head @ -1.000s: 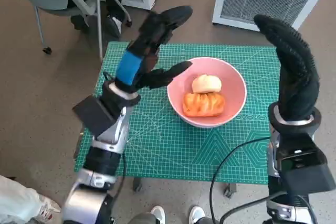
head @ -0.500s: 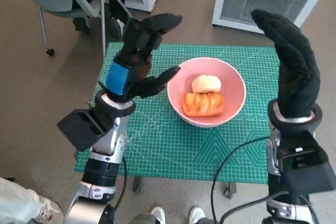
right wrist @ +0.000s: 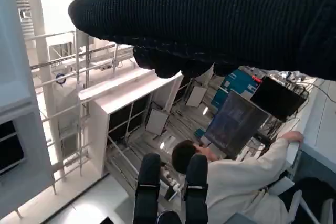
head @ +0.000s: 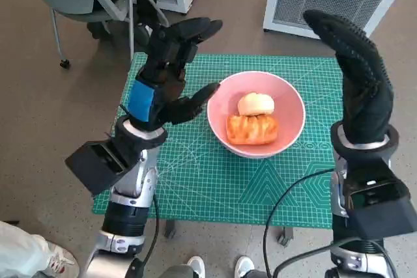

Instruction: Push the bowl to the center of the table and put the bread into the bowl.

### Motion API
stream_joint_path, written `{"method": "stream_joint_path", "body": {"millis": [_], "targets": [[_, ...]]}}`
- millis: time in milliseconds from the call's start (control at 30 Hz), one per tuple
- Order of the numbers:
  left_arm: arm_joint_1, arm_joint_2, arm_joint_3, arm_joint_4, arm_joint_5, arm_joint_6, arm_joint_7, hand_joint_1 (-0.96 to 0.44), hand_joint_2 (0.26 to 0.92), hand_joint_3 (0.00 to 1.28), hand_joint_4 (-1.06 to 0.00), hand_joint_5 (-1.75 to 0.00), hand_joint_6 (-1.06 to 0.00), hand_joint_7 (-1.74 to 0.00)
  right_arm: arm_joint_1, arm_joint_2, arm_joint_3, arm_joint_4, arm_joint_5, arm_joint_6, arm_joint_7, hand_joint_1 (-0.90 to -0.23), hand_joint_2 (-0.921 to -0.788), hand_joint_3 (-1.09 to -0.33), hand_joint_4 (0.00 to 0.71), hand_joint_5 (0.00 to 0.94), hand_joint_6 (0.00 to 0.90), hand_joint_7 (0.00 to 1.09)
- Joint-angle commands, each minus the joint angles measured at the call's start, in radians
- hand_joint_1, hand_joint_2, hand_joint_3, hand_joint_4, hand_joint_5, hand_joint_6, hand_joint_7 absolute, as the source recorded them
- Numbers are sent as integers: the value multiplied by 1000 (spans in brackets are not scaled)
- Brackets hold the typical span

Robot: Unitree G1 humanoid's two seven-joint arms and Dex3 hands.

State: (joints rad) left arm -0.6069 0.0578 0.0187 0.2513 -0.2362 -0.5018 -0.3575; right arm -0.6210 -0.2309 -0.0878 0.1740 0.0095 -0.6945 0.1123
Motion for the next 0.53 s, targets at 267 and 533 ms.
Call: {"method": "stream_joint_path", "body": {"millis": [267, 533], "targets": [[27, -1, 5, -39, 26, -32, 28, -326, 851, 485, 1, -840, 1, -1034, 9, 1, 5, -18, 33, 36, 21, -545, -921, -748, 285, 4, -1, 692], [32, -1, 12, -44, 13, -42, 22, -330, 812, 549, 1, -868, 1, -1055, 16, 8, 12, -30, 31, 46, 21, -557, -921, -745, 285, 3, -1, 693]]}}
